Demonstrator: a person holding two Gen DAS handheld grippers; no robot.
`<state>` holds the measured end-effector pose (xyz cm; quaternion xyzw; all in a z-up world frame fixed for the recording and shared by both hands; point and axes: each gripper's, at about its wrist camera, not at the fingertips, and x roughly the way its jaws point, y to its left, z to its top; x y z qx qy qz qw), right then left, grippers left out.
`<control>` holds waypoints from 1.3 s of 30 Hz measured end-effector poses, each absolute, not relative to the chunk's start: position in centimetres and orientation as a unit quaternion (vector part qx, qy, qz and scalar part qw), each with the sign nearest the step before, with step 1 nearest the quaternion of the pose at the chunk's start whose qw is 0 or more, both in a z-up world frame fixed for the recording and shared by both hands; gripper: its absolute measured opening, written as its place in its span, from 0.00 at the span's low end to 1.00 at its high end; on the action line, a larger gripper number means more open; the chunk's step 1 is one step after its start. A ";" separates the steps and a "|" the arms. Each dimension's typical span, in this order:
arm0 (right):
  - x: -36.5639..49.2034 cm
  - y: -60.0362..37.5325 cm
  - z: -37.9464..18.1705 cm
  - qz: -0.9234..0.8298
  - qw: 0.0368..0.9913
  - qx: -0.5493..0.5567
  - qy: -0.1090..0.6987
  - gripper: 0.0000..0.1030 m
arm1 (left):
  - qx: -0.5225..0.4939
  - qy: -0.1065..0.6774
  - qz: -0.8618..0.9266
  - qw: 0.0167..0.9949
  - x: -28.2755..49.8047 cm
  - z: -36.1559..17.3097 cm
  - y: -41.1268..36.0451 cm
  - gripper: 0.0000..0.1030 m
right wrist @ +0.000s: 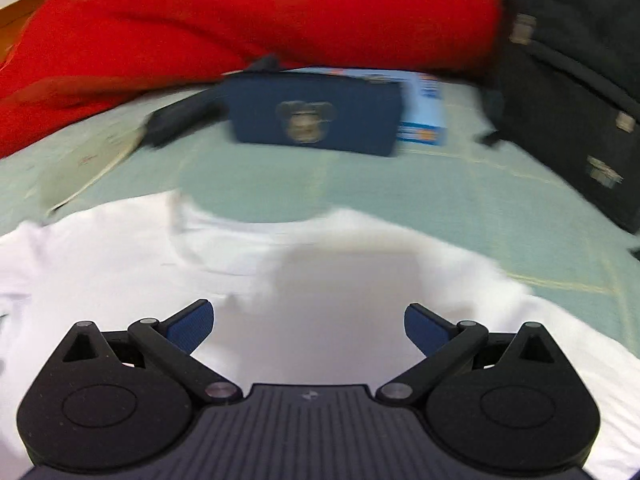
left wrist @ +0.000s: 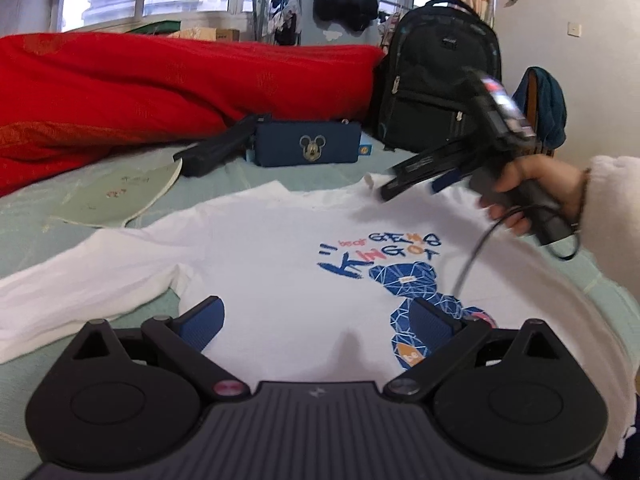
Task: Fold clothes
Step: 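Move the open right gripper over the shirt toward the collar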
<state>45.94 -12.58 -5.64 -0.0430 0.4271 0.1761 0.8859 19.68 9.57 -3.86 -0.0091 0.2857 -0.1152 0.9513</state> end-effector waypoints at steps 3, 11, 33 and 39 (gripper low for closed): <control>45.7 -8.4 -5.8 0.214 0.872 -0.069 0.434 1.00 | -0.017 0.276 -0.114 0.954 19.1 -3.1 10.4 0.96; 49.5 -1.9 -9.0 0.185 0.880 -0.077 0.430 1.00 | -0.048 0.284 -0.101 0.952 19.7 -3.3 12.7 0.96; 51.2 3.8 -9.2 0.202 0.907 -0.088 0.358 1.00 | -0.062 0.280 -0.109 0.952 19.5 -3.1 13.2 0.96; 49.4 0.4 -6.1 0.200 0.914 -0.076 0.344 1.00 | -0.060 0.276 -0.106 0.953 19.1 -3.0 13.1 0.96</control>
